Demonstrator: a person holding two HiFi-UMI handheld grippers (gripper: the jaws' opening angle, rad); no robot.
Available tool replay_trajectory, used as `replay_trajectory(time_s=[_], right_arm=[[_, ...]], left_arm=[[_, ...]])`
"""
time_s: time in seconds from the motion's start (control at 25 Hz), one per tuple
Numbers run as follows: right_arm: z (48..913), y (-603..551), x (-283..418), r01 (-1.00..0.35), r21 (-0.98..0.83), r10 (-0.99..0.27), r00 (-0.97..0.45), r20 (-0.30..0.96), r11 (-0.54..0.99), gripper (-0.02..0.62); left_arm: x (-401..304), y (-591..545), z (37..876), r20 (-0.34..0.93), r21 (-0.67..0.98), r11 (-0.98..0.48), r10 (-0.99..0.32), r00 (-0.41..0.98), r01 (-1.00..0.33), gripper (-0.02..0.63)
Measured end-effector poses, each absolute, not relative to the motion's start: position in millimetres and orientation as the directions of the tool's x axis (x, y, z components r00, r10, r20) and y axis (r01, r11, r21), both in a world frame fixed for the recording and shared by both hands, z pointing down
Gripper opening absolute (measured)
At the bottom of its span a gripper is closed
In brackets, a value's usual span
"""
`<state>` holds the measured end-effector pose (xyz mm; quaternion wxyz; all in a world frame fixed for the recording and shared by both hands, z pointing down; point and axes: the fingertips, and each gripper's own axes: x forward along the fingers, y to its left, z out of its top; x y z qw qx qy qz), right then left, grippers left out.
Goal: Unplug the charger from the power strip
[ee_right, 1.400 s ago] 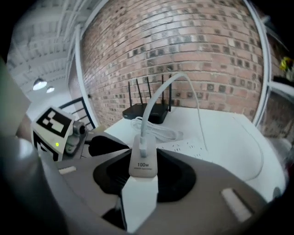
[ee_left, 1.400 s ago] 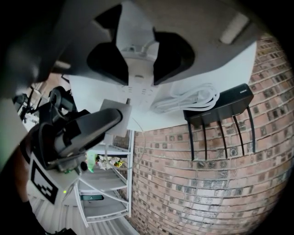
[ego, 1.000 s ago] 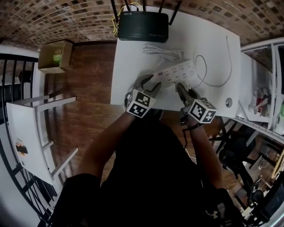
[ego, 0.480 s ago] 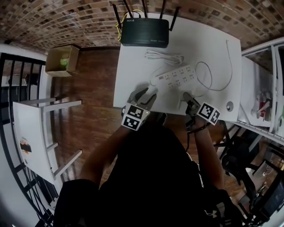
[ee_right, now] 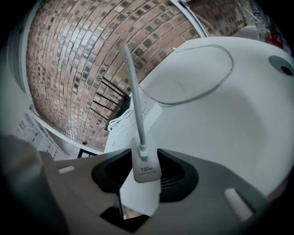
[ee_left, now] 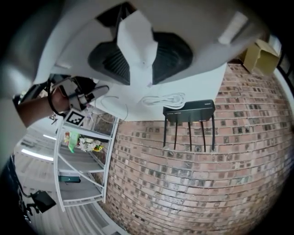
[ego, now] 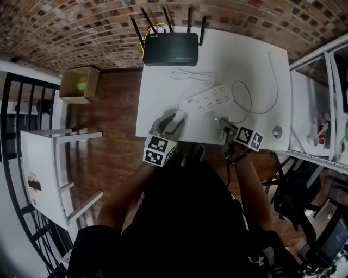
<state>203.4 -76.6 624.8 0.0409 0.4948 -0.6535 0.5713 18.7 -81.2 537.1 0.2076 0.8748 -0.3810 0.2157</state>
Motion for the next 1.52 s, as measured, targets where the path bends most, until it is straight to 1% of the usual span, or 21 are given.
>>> replay_trajectory(time_s=[0.08,0.24,0.4,0.64,0.76,0.8,0.88,0.92,0.96,1.0,1.16,1.24,1.36,1.52], right_arm=[[625,-76,209,-0.7,-0.699,-0.606,-0.495,0.622,-0.145,0.201],[623,-73,224,-0.708,-0.688,-0.622,-0.469,0.627,-0.16,0.201],[619,-69,244,-0.724,-0.669,-0.646,-0.431,0.63,-0.168,0.236],[610,-57,272,-0.721,-0.669,-0.674,-0.406,0.618,-0.179,0.238],[599,-50,287,-0.744,-0.643,-0.696,-0.365,0.618,-0.181,0.233],[592,-47,290,-0.757,-0.63,-0.708,-0.348,0.614,-0.173,0.221],[573,-41,290,-0.776,-0.616,-0.738,-0.336,0.585,-0.135,0.166],[560,-39,284,-0.779,-0.619,-0.753,-0.346,0.559,-0.102,0.109],[546,-37,276,-0.778,-0.625,-0.767,-0.366,0.527,-0.058,0.03],[531,-36,265,-0.778,-0.628,-0.778,-0.391,0.492,-0.006,0.015],[476,-25,209,-0.79,-0.568,-0.78,-0.499,0.378,0.23,0.011],[454,-14,182,-0.795,-0.526,-0.778,-0.525,0.346,0.302,0.011],[428,7,150,-0.825,-0.44,-0.789,-0.516,0.332,0.354,0.011],[402,41,112,-0.873,-0.34,-0.829,-0.457,0.323,0.349,0.011]], left_arm=[[20,-79,534,0.528,0.193,-0.617,-0.59,0.611,-0.763,0.15],[25,-72,529,0.528,0.202,-0.599,-0.599,0.601,-0.775,0.15],[31,-68,524,0.523,0.192,-0.588,-0.616,0.588,-0.786,0.15],[40,-63,508,0.506,0.182,-0.562,-0.65,0.567,-0.807,0.15],[43,-58,496,0.484,0.193,-0.55,-0.667,0.567,-0.812,0.15],[44,-55,492,0.475,0.2,-0.55,-0.669,0.571,-0.811,0.15],[44,-48,482,0.452,0.214,-0.556,-0.672,0.586,-0.803,0.15],[43,-44,477,0.439,0.223,-0.559,-0.674,0.594,-0.799,0.15],[42,-41,471,0.426,0.234,-0.561,-0.675,0.603,-0.794,0.15],[41,-38,464,0.412,0.246,-0.564,-0.676,0.612,-0.788,0.15],[41,-22,428,0.329,0.302,-0.597,-0.666,0.669,-0.743,0.15],[43,-8,407,0.269,0.313,-0.636,-0.653,0.708,-0.705,0.15],[35,18,379,0.183,0.293,-0.695,-0.633,0.752,-0.656,0.15],[-9,55,354,0.108,0.287,-0.715,-0.637,0.763,-0.637,0.147]])
